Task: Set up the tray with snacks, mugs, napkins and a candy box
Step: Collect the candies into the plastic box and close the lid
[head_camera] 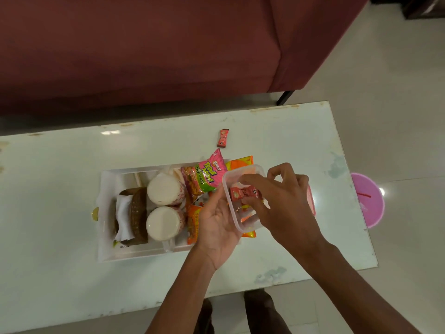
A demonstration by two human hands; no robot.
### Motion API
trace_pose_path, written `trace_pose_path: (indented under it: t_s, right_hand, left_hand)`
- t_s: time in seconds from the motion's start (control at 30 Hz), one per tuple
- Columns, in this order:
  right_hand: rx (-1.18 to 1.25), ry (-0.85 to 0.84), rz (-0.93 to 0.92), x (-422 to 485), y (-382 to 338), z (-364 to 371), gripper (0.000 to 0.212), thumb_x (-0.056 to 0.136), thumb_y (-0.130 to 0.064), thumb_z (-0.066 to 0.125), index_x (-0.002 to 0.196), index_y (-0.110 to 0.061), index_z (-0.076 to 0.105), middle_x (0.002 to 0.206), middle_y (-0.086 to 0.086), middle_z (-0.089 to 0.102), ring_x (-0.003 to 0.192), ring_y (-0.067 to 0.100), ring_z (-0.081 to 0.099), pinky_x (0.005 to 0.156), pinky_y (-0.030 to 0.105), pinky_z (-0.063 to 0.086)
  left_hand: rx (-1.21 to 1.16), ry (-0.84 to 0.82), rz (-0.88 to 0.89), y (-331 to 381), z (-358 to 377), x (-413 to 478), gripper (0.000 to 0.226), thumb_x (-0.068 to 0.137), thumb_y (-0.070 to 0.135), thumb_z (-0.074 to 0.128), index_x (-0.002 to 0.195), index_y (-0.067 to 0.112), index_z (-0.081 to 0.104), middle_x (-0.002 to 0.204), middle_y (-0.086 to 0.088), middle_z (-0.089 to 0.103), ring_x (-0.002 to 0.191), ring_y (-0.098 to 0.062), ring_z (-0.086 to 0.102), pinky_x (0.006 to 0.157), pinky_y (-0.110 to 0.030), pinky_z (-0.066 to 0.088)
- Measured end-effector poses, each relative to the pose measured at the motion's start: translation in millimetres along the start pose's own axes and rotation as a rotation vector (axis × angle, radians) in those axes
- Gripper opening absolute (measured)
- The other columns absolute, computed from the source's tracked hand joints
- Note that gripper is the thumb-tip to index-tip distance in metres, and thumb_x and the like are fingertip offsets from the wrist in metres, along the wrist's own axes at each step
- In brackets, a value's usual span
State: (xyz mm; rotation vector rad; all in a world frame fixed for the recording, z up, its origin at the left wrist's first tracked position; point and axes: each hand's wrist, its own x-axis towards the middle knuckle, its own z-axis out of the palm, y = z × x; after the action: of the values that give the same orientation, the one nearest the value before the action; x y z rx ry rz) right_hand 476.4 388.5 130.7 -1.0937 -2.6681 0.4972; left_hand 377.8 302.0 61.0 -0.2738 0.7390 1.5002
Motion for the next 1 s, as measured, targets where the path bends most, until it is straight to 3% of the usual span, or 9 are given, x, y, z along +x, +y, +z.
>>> trace_pose_path:
  t_s: [0.1, 0.17, 0.3, 0.47, 0.57, 0.67, 0.87, 1.0]
  right_hand:
    - [0.27, 0.01, 0.17, 5.2, -10.0, -7.8, 0.029, 0.08, -0.02, 0.078, 0.103, -0.036, 0.07, 0.099, -0.017, 0.061, 0.097, 0.011, 0.046, 0.077, 0.027, 0.04]
    - [0.332, 0.097, 0.198, 17.2, -9.2, -14.2, 0.023, 0.083, -0.029, 0.075, 0.105, -0.034, 0.069, 0.101, -0.03, 0.061, 0.095, 0.006, 0.052, 0.075, 0.015, 0.04]
    - [0.319, 0.155, 0.288, 70.7, 0.2, 3.2, 0.021, 0.089, -0.03, 0.069, 0.106, -0.018, 0.07, 0.1, -0.02, 0.062, 0.085, 0.0, 0.055, 0.075, 0.006, 0.037]
    - [0.217, -0.074, 0.247, 143.2, 24.4, 84.3, 0.021, 0.091, -0.007, 0.064, 0.111, -0.009, 0.07, 0.114, 0.005, 0.071, 0.102, 0.017, 0.066, 0.089, 0.026, 0.052]
    - [0.07, -0.304, 0.192, 173.9, 41.9, 130.6, 0.039, 0.087, 0.006, 0.06, 0.12, -0.014, 0.064, 0.129, 0.008, 0.061, 0.116, 0.025, 0.055, 0.094, 0.035, 0.052]
    - [-0.072, -0.491, 0.079, 190.1, 59.4, 162.3, 0.051, 0.08, 0.014, 0.06, 0.124, -0.013, 0.061, 0.134, 0.011, 0.053, 0.124, 0.028, 0.046, 0.099, 0.039, 0.046]
    - [-0.198, -0.463, -0.067, 205.3, 79.2, 184.1, 0.048, 0.068, 0.011, 0.073, 0.107, -0.015, 0.065, 0.123, 0.012, 0.048, 0.114, 0.029, 0.048, 0.08, 0.039, 0.053]
    - [-0.192, -0.475, -0.113, 206.4, 88.4, 180.7, 0.048, 0.07, 0.014, 0.073, 0.106, -0.016, 0.068, 0.125, 0.011, 0.052, 0.114, 0.029, 0.051, 0.081, 0.043, 0.054]
  left_hand:
    - [-0.037, -0.017, -0.012, 13.7, -6.3, -9.1, 0.051, 0.095, 0.041, 0.049, 0.134, 0.01, 0.06, 0.123, -0.018, 0.065, 0.109, -0.038, 0.063, 0.104, -0.06, 0.045]
    - [-0.048, -0.036, -0.011, 22.6, -9.9, -16.9, 0.046, 0.096, 0.041, 0.048, 0.127, 0.013, 0.067, 0.124, -0.016, 0.068, 0.111, -0.036, 0.066, 0.102, -0.057, 0.048]
    - [-0.036, -0.021, 0.003, 41.7, -24.4, -30.2, 0.046, 0.098, 0.042, 0.047, 0.132, 0.019, 0.065, 0.137, -0.014, 0.062, 0.127, -0.037, 0.057, 0.108, -0.06, 0.042]
    - [-0.05, 0.0, 0.023, 66.3, -43.3, -43.6, 0.051, 0.098, 0.044, 0.048, 0.143, 0.021, 0.053, 0.147, -0.017, 0.053, 0.135, -0.042, 0.049, 0.107, -0.064, 0.04]
    - [-0.055, -0.015, 0.045, 80.8, -54.8, -48.7, 0.056, 0.095, 0.045, 0.053, 0.145, 0.02, 0.05, 0.148, -0.018, 0.051, 0.137, -0.045, 0.045, 0.106, -0.064, 0.042]
    - [-0.042, -0.024, 0.076, 93.9, -64.6, -50.5, 0.054, 0.093, 0.046, 0.054, 0.141, 0.021, 0.055, 0.143, -0.017, 0.057, 0.13, -0.042, 0.055, 0.095, -0.058, 0.051]
    - [-0.073, 0.027, 0.058, 96.0, -74.0, -44.5, 0.055, 0.095, 0.046, 0.048, 0.143, 0.021, 0.052, 0.146, -0.018, 0.053, 0.135, -0.044, 0.049, 0.104, -0.066, 0.042]
    - [-0.058, 0.024, 0.024, 93.2, -69.4, -36.4, 0.059, 0.095, 0.048, 0.045, 0.146, 0.02, 0.048, 0.149, -0.019, 0.05, 0.137, -0.045, 0.046, 0.107, -0.066, 0.039]
